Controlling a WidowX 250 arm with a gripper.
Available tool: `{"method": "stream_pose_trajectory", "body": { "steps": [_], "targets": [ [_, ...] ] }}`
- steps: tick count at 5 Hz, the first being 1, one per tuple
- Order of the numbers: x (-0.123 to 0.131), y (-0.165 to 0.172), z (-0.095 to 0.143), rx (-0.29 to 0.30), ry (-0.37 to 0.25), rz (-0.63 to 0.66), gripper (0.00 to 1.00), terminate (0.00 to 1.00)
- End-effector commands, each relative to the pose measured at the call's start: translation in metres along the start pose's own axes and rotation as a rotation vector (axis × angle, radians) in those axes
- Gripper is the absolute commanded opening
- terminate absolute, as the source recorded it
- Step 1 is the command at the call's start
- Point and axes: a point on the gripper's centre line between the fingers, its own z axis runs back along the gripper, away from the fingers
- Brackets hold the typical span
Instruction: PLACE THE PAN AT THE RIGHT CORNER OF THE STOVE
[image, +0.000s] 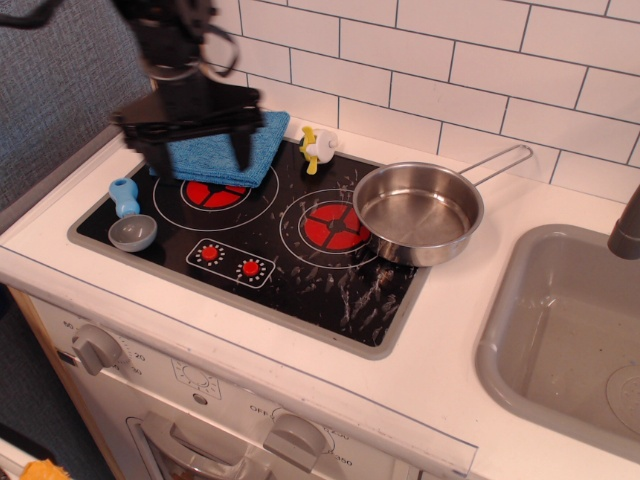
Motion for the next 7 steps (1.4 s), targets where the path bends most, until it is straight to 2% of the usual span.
{"method": "stream_pose_trajectory", "body": {
  "steps": [1, 2, 3, 4, 5, 7],
  "targets": [
    [0.0, -0.069, 0.007, -0.184, -0.024, -0.088, 1.0, 0.0],
    [-0.002, -0.094, -0.003, -0.234, 0.002, -0.121, 1.0, 0.0],
    [-0.008, -0.113, -0.017, -0.256, 0.035, -0.18, 1.0, 0.0],
    [-0.019, -0.115, -0.03, -0.242, 0.075, -0.214, 1.0, 0.0],
    [-0.026, -0.116, -0.036, -0.198, 0.074, -0.256, 0.0, 0.0],
    [-0.029, -0.106, -0.039, -0.218, 0.081, -0.248, 0.0, 0.0]
  ]
}}
